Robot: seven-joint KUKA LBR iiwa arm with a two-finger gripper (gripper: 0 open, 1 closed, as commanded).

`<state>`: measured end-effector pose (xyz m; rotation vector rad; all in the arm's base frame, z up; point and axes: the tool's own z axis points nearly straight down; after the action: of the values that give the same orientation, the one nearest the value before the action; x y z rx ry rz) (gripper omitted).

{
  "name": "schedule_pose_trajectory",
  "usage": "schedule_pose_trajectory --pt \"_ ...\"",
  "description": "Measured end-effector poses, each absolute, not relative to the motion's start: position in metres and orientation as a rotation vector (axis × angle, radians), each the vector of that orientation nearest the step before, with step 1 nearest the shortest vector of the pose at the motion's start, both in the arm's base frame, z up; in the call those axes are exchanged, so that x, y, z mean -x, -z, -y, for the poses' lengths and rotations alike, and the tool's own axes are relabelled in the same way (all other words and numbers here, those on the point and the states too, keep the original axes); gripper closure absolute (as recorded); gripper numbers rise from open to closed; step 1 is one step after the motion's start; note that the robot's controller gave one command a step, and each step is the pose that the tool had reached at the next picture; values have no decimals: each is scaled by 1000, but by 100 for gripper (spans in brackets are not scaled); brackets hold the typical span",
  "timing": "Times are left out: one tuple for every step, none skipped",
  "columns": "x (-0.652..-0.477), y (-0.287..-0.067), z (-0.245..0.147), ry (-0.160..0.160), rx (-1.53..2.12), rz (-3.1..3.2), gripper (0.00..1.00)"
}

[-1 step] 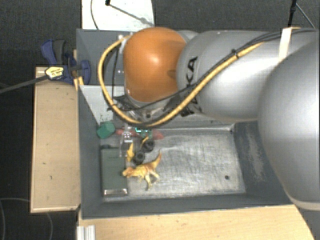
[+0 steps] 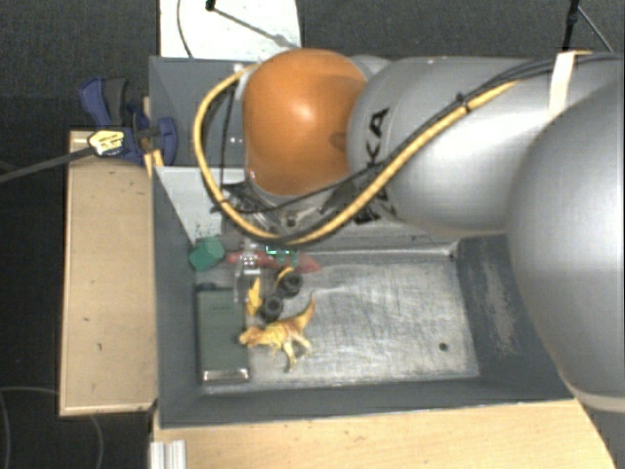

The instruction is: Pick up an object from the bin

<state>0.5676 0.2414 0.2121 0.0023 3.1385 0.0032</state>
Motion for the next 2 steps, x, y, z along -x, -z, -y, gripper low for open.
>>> schedule_pose_trajectory --pt "-548 -189 -201 -5 114 -3135 0" --pt "-561 -139 -179 -1 278 -3121 0"
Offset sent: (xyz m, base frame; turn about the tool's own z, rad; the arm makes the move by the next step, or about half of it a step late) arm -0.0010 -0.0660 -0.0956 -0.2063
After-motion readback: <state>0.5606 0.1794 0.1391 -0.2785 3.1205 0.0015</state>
